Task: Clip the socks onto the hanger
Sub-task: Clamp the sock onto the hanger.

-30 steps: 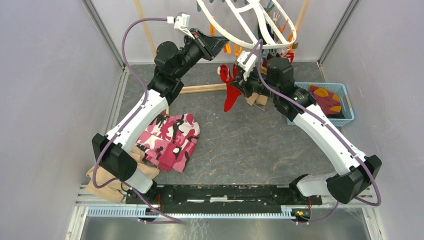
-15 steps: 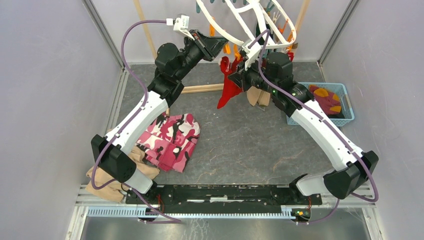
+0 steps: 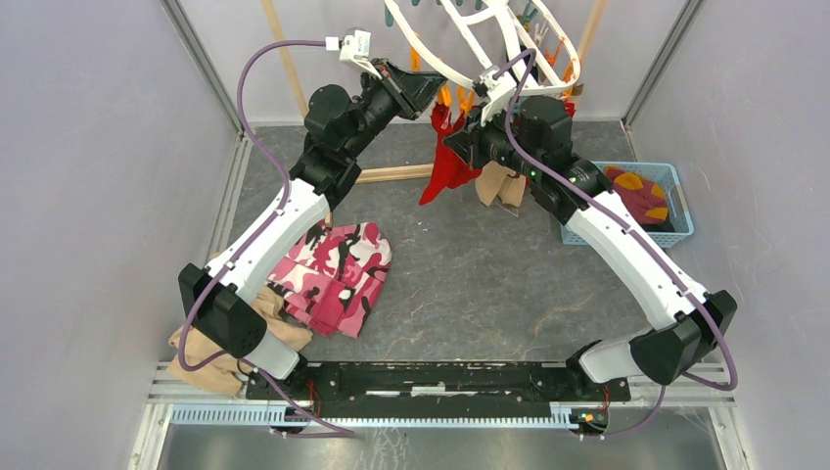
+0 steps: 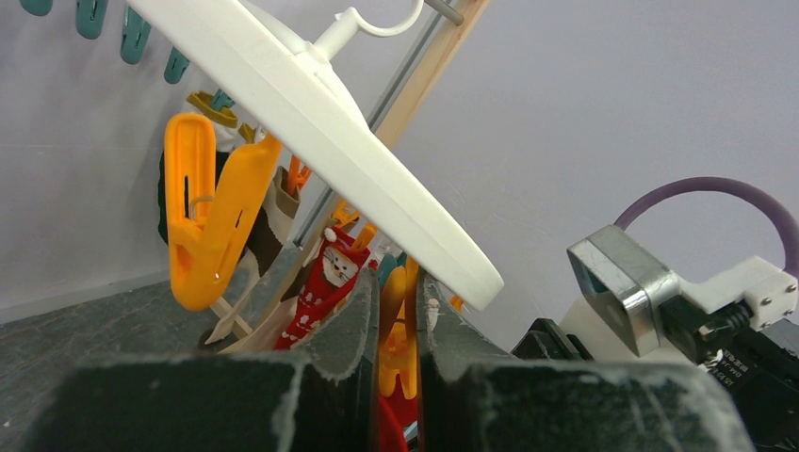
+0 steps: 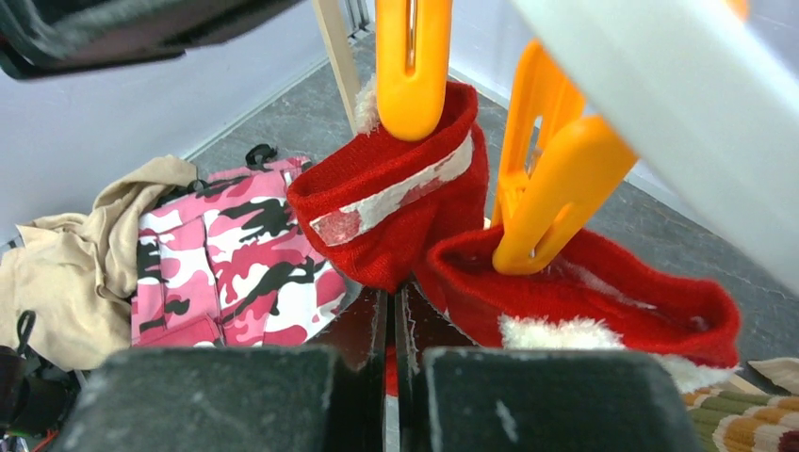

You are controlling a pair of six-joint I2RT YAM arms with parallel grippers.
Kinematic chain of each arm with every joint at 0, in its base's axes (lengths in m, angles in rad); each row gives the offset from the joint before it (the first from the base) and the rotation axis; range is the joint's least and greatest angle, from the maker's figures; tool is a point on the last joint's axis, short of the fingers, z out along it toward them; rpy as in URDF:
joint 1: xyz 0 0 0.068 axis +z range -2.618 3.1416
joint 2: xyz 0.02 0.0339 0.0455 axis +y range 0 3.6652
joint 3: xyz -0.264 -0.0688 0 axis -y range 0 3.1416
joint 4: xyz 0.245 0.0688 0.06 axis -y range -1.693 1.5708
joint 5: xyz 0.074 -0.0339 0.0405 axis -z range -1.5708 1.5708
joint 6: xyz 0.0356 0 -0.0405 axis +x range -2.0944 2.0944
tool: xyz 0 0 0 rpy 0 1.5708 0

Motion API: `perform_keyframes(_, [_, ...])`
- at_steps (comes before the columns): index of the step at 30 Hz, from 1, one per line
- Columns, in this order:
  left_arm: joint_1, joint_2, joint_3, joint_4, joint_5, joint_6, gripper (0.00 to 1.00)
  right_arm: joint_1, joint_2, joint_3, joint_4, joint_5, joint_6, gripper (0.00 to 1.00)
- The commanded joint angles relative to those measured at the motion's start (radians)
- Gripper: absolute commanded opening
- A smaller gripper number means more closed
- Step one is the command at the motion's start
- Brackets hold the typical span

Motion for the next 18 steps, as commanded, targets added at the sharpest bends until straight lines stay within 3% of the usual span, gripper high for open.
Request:
perform_keyframes(1, [-0.005,-0.014,-0.009,-0.019,-0.046,-0.016,0.02,0.004,0.0,0.069,0.062,0.015,0.042,0.0])
perform_keyframes(18, [-0.011,-0.012,-0.012,-0.019,-0.043,-0.018,0.02,0.003,0.017,0.105,0.083,0.011,0.07,0.0])
